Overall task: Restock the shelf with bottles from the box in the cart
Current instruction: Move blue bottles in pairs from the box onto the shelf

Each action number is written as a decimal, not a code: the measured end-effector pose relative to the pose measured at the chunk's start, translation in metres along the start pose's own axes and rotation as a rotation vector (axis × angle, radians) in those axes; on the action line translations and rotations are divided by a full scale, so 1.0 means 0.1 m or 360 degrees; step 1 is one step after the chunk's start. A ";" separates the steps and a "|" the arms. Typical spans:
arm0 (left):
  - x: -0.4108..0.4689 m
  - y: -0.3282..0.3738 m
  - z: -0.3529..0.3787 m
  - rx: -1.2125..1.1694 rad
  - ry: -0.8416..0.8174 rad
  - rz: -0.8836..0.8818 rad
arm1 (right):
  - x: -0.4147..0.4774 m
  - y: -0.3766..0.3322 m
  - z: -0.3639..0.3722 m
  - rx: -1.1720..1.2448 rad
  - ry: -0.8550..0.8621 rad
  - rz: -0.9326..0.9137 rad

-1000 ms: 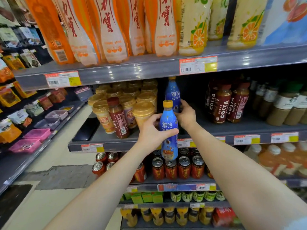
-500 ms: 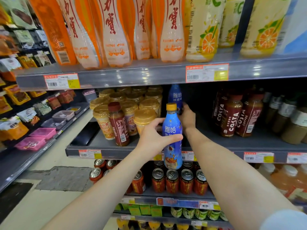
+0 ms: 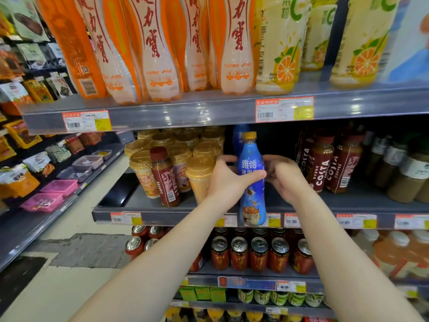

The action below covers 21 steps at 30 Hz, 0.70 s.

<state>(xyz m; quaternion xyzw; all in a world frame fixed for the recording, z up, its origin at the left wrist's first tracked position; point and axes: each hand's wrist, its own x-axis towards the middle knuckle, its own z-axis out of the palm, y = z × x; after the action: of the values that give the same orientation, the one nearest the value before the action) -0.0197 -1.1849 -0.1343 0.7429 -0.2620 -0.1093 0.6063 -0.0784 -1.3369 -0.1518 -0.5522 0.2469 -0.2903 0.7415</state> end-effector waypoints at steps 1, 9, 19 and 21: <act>0.03 0.02 0.06 -0.0025 0.0035 -0.0015 | -0.14 -0.05 -0.10 0.0023 -0.0101 -0.0004; 0.19 0.19 0.42 -0.0116 0.0095 0.0124 | -0.44 -0.07 -0.33 -0.0661 -0.0346 -0.0299; 0.39 -0.14 0.60 -0.0136 0.0064 0.0296 | -0.11 0.12 -0.26 -0.0830 0.0021 -0.0627; 0.44 -0.20 0.61 -0.0040 0.0044 0.0306 | -0.02 0.14 -0.25 -0.0907 0.0074 -0.0662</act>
<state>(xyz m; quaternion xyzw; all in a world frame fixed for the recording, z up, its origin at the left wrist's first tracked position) -0.0067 -1.2566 -0.1607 0.7081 -0.3223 -0.0435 0.6267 -0.0951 -1.3495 -0.1722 -0.7687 0.2171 -0.3670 0.4767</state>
